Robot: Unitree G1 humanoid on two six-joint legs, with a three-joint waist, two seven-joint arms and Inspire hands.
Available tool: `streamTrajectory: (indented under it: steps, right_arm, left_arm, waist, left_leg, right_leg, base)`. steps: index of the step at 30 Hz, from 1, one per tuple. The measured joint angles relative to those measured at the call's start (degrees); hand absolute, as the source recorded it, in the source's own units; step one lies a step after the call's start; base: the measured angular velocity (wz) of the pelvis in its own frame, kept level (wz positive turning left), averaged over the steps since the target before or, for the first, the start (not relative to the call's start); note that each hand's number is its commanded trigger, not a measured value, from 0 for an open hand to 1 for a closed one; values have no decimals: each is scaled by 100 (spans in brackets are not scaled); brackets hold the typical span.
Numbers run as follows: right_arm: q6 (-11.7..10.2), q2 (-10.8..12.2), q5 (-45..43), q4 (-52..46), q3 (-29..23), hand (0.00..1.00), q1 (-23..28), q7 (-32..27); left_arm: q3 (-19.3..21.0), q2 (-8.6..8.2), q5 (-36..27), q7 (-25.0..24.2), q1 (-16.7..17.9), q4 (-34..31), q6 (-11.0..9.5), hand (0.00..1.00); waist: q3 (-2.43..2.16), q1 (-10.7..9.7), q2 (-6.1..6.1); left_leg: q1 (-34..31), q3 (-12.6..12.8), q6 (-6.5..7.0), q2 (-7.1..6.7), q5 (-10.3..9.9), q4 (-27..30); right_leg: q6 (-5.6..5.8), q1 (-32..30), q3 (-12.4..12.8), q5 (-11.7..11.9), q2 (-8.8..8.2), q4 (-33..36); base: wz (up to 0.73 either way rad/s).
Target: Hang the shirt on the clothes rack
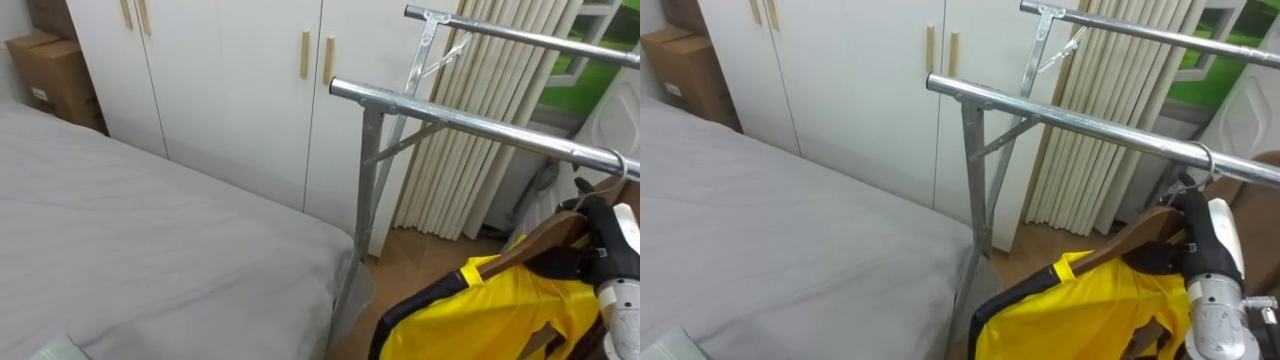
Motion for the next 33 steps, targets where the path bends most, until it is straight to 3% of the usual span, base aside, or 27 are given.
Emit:
streamTrajectory:
  steps: [10,22,33]
  right_arm:
    - [133,0,-76,-6,-1,0,1,200]
    - [231,-4,-812,-203,3,0,100,498]
    - [229,33,-1595,-350,11,0,917,487]
  left_arm:
    - [9,11,3,1,2,2,0,0]
    - [80,11,130,11,-6,20,5,0]
    - [70,12,153,11,-24,222,5,0]
  waist:
    - [-1,-74,0]
    - [-35,-165,26]
    - [-37,-251,72]
  left_leg:
    - [-33,-2,0,-2,0,0]
    - [-51,46,0,6,0,-1]
    - [84,316,1,26,-1,2]
  right_leg:
    - [0,-49,8,0,3,-10]
    - [0,-96,26,0,0,6]
    - [-1,15,124,2,-3,6]
  base:
    - [0]
    - [-1]
    - [-2]
